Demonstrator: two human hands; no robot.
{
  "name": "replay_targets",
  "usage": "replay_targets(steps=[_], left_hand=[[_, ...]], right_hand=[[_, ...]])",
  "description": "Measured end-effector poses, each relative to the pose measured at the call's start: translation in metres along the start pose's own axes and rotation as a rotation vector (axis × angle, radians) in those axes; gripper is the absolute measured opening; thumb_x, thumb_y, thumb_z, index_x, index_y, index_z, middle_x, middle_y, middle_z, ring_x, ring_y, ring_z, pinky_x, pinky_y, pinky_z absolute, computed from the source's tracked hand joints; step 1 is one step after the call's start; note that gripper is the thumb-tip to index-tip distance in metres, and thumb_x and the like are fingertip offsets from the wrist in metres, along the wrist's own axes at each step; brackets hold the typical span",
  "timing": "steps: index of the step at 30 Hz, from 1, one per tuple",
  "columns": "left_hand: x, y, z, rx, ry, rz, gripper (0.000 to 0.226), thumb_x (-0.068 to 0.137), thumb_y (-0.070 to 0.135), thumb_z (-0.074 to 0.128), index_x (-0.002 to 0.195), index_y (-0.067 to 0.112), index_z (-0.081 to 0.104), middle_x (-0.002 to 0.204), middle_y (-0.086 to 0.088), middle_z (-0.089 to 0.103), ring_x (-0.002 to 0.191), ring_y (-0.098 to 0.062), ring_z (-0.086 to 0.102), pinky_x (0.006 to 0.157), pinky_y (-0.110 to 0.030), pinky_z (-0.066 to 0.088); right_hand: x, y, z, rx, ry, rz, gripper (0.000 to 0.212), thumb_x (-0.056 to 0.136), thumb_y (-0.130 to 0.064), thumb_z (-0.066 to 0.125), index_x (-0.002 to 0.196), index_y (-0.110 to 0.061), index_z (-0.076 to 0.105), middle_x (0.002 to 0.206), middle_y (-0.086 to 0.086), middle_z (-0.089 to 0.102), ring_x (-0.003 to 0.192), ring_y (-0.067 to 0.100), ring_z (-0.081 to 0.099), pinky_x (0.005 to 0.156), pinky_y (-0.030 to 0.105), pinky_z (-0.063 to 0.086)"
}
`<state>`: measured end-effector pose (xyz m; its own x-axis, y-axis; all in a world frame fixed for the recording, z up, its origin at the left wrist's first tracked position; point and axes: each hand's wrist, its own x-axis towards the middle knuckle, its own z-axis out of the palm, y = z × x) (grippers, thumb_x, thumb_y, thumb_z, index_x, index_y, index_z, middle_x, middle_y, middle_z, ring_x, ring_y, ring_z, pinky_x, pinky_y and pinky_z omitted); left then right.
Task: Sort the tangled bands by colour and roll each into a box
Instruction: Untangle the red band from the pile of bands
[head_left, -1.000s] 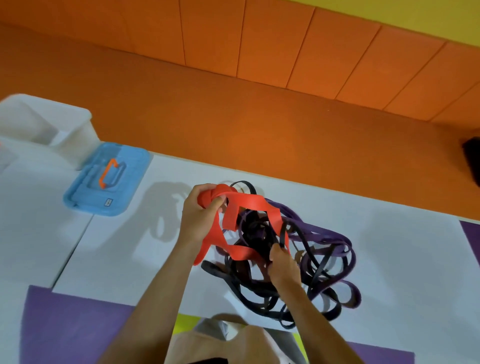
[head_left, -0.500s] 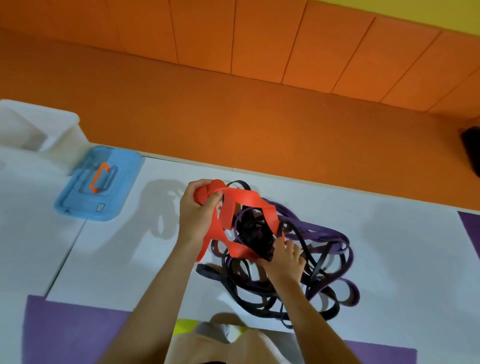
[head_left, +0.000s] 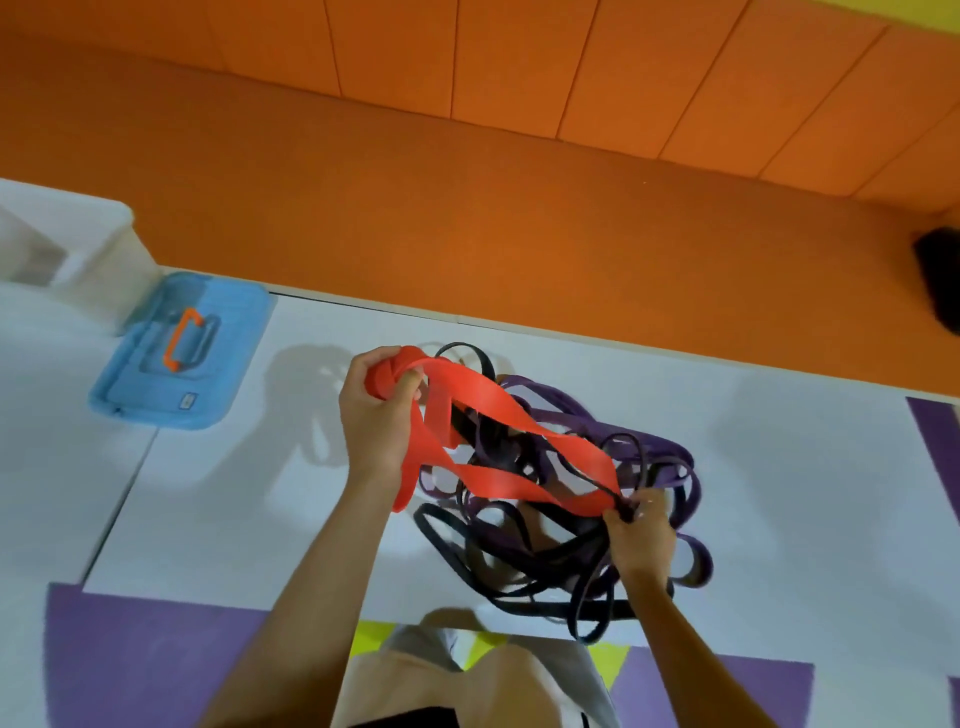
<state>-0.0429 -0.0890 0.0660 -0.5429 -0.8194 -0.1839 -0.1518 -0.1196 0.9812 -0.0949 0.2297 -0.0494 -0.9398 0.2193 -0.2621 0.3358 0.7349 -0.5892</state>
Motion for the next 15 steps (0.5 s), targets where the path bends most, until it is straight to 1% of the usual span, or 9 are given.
replay_targets(steps=[2, 4, 6, 7, 8, 9, 10, 12, 15], left_hand=[[-0.003, 0.002, 0.007, -0.017, 0.093, 0.033, 0.025, 0.092, 0.023, 0.080, 0.110, 0.034, 0.068, 0.098, 0.033, 0.069, 0.092, 0.016, 0.064, 0.068, 0.000, 0.048], [-0.004, 0.006, 0.010, -0.059, 0.175, 0.038, 0.025, 0.091, 0.019, 0.079, 0.113, 0.027, 0.069, 0.105, 0.018, 0.072, 0.096, 0.002, 0.069, 0.076, -0.010, 0.055], [-0.003, 0.010, 0.011, -0.096, 0.210, 0.038, 0.024, 0.092, 0.017, 0.077, 0.114, 0.022, 0.069, 0.104, 0.013, 0.073, 0.095, -0.007, 0.072, 0.081, -0.021, 0.060], [-0.002, 0.013, 0.011, -0.110, 0.218, 0.038, 0.024, 0.092, 0.016, 0.076, 0.114, 0.021, 0.068, 0.100, 0.014, 0.073, 0.092, -0.005, 0.072, 0.080, -0.022, 0.060], [0.000, 0.015, 0.010, -0.117, 0.226, 0.041, 0.023, 0.092, 0.016, 0.076, 0.114, 0.021, 0.068, 0.098, 0.016, 0.072, 0.089, 0.001, 0.071, 0.075, -0.016, 0.058], [0.002, 0.017, 0.009, -0.114, 0.240, 0.044, 0.023, 0.093, 0.015, 0.076, 0.113, 0.021, 0.068, 0.098, 0.017, 0.071, 0.087, 0.008, 0.069, 0.070, -0.010, 0.055], [0.003, 0.018, 0.008, -0.104, 0.257, 0.043, 0.023, 0.093, 0.015, 0.076, 0.113, 0.021, 0.068, 0.100, 0.017, 0.069, 0.086, 0.013, 0.066, 0.067, -0.005, 0.052], [0.007, 0.020, 0.004, -0.084, 0.283, 0.040, 0.023, 0.093, 0.014, 0.076, 0.114, 0.021, 0.068, 0.104, 0.014, 0.069, 0.086, 0.011, 0.066, 0.066, -0.004, 0.051], [0.008, 0.022, -0.002, -0.055, 0.302, 0.043, 0.026, 0.091, 0.012, 0.076, 0.116, 0.017, 0.069, 0.106, 0.012, 0.069, 0.094, 0.003, 0.066, 0.079, -0.008, 0.053]], right_hand=[[0.002, -0.002, -0.001, 0.079, 0.039, 0.076, 0.037, 0.087, -0.013, 0.079, 0.104, -0.011, 0.047, 0.076, 0.003, 0.062, 0.061, 0.026, 0.054, 0.057, 0.032, 0.040], [-0.002, -0.006, -0.001, 0.173, 0.064, 0.091, 0.040, 0.085, -0.011, 0.079, 0.106, -0.014, 0.045, 0.077, 0.003, 0.064, 0.060, 0.020, 0.057, 0.050, 0.029, 0.043], [-0.008, -0.007, 0.002, 0.256, 0.048, 0.047, 0.045, 0.085, -0.005, 0.077, 0.111, -0.021, 0.045, 0.085, -0.001, 0.065, 0.063, 0.008, 0.062, 0.044, 0.015, 0.042], [-0.010, -0.007, 0.004, 0.287, 0.016, 0.022, 0.047, 0.084, -0.001, 0.076, 0.112, -0.024, 0.046, 0.088, -0.004, 0.066, 0.064, 0.005, 0.064, 0.047, 0.012, 0.045], [-0.011, -0.007, 0.004, 0.322, -0.032, 0.017, 0.047, 0.084, 0.003, 0.075, 0.112, -0.025, 0.048, 0.093, -0.004, 0.068, 0.066, 0.003, 0.066, 0.053, 0.011, 0.048], [-0.010, -0.006, 0.004, 0.366, -0.092, 0.032, 0.047, 0.085, 0.007, 0.074, 0.112, -0.024, 0.051, 0.097, -0.002, 0.071, 0.070, 0.003, 0.068, 0.061, 0.015, 0.051], [-0.007, -0.005, 0.003, 0.422, -0.156, 0.055, 0.047, 0.086, 0.012, 0.073, 0.112, -0.022, 0.055, 0.101, 0.003, 0.074, 0.078, 0.010, 0.072, 0.071, 0.024, 0.055], [0.001, -0.002, -0.002, 0.495, -0.264, 0.090, 0.044, 0.086, 0.018, 0.071, 0.110, -0.018, 0.061, 0.101, 0.015, 0.074, 0.087, 0.025, 0.073, 0.083, 0.034, 0.057], [0.011, 0.002, -0.009, 0.530, -0.306, 0.106, 0.039, 0.087, 0.019, 0.068, 0.107, -0.015, 0.062, 0.094, 0.017, 0.076, 0.086, 0.030, 0.073, 0.080, 0.033, 0.059]])
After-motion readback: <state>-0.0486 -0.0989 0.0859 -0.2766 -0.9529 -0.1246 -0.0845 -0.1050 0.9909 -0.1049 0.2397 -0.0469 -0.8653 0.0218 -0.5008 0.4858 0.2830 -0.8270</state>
